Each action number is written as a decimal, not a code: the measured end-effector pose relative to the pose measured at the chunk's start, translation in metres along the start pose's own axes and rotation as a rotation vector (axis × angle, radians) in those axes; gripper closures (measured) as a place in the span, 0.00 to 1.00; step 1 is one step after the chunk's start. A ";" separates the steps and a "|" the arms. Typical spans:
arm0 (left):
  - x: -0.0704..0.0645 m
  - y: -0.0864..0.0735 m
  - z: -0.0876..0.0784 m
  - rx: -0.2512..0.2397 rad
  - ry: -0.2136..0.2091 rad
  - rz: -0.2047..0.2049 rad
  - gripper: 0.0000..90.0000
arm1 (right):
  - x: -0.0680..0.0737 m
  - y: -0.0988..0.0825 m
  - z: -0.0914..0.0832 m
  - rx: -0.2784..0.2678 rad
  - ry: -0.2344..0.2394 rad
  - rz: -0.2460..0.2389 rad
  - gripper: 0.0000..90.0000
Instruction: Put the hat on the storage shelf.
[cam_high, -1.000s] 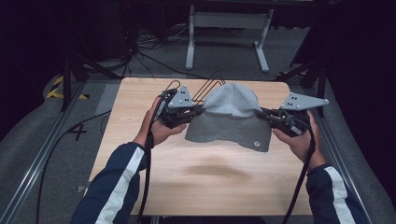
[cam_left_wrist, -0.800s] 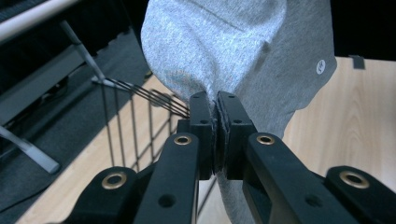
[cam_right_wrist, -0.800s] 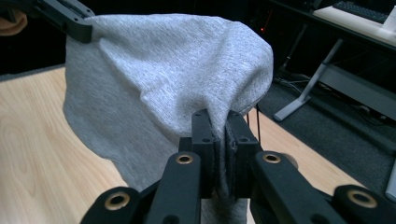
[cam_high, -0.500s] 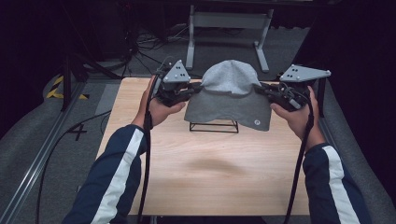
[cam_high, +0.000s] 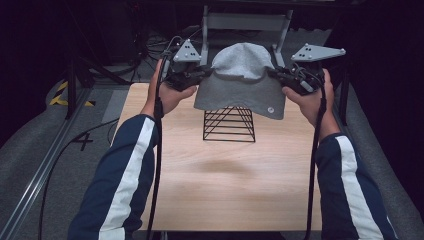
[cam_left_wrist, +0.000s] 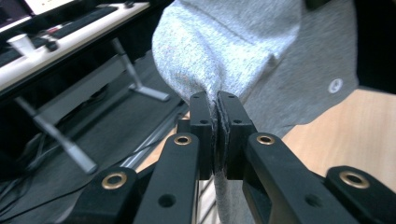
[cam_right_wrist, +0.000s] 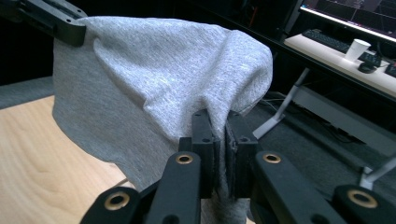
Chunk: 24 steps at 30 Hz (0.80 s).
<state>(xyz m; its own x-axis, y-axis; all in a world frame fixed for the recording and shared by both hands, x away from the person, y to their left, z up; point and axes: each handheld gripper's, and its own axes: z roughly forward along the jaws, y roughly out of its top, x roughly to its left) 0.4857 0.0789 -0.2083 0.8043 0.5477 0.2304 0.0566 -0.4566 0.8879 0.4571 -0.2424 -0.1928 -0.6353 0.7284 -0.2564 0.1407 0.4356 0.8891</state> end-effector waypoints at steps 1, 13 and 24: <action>0.003 0.001 0.002 0.000 0.001 -0.005 0.95 | -0.002 0.001 0.004 0.004 -0.004 -0.003 0.94; 0.016 -0.002 0.028 0.018 0.018 -0.045 0.95 | -0.017 0.000 0.027 0.009 -0.006 0.029 0.94; 0.016 -0.020 0.029 -0.006 -0.044 -0.067 0.95 | -0.016 -0.011 0.033 0.011 0.052 0.034 0.94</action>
<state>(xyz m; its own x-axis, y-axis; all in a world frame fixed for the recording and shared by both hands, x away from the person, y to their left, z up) 0.5147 0.0761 -0.2340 0.8238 0.5460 0.1525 0.1080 -0.4153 0.9032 0.4905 -0.2415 -0.2109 -0.6689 0.7143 -0.2057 0.1711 0.4173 0.8925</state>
